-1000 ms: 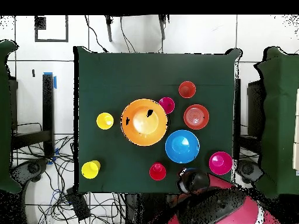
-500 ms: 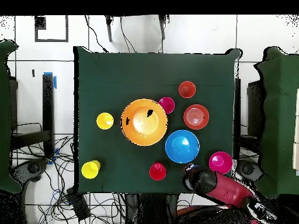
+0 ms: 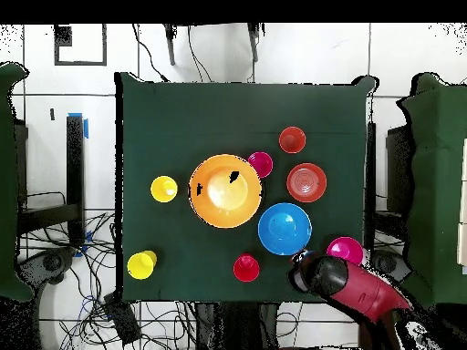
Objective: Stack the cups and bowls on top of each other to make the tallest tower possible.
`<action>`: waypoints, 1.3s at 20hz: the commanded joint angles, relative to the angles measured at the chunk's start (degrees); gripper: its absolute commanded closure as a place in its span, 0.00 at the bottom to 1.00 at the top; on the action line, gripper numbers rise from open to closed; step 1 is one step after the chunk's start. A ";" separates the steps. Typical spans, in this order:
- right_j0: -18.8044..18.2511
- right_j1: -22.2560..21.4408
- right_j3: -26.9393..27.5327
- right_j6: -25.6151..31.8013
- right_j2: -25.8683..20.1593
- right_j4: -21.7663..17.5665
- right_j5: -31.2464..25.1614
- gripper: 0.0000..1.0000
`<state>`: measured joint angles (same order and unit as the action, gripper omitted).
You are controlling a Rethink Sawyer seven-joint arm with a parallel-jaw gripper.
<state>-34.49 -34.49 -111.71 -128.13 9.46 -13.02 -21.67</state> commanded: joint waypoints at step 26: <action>9.10 -0.06 9.84 -3.50 -5.52 8.01 -12.29 0.00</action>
<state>-27.34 -34.59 -106.92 -128.13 9.38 -8.00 -27.30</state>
